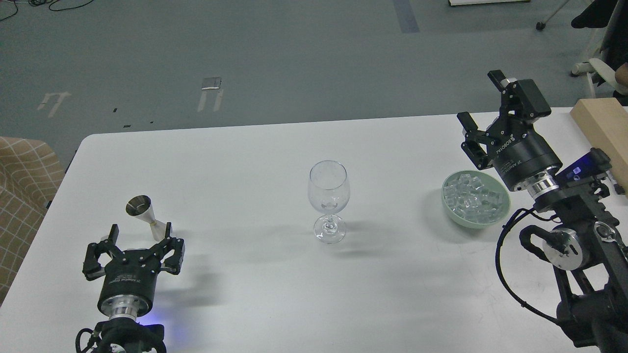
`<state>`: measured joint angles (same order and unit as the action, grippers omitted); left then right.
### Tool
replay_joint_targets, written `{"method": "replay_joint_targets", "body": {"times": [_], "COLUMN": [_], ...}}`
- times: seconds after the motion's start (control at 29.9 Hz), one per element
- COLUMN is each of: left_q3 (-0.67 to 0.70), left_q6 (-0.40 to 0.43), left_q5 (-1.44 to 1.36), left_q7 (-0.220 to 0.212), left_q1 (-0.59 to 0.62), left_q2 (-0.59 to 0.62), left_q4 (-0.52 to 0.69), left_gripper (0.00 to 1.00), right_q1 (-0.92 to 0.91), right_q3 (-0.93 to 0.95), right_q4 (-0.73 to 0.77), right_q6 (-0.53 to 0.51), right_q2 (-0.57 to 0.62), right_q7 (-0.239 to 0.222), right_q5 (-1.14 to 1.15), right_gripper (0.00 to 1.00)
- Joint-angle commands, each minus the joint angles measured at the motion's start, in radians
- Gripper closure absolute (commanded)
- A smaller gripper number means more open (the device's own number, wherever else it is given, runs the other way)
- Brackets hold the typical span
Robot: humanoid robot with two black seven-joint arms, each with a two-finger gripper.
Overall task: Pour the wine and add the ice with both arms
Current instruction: 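Move the left gripper down toward the small dark metal jigger, then close the left gripper around the dark metal jigger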
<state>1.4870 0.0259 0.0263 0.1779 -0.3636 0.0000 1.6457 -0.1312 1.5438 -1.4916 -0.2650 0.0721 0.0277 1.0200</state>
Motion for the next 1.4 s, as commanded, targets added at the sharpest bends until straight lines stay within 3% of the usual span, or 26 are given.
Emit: {"method": "replay_joint_targets", "body": {"times": [0.0,1.1,1.2,1.37], "left_q3": [0.022,0.056,0.056,0.055], "left_q6": [0.000,0.020,0.061,0.052], "left_q5": [0.003,0.023,0.023,0.012], "left_q7": [0.000,0.000,0.006,0.045], "left_q1": [0.024,0.253,0.273,0.301], "left_q2": [0.000,0.000,0.000,0.000], "left_q4": [-0.036,-0.271,-0.308,-0.336], "left_gripper": [0.03,0.01,0.01,0.04], "right_q1": [0.010,0.033,0.033,0.028], "right_q3": [0.001,0.013,0.013,0.013], "right_q4": [-0.002,0.004,0.004,0.007], "right_q6": [0.000,0.000,0.000,0.000], "right_q2": [0.000,0.049,0.048,0.049], "right_q7": [0.000,0.000,0.000,0.000], "right_q5": [0.000,0.003,0.003,0.003], "right_gripper": [0.00,0.00,0.00,0.00]}}
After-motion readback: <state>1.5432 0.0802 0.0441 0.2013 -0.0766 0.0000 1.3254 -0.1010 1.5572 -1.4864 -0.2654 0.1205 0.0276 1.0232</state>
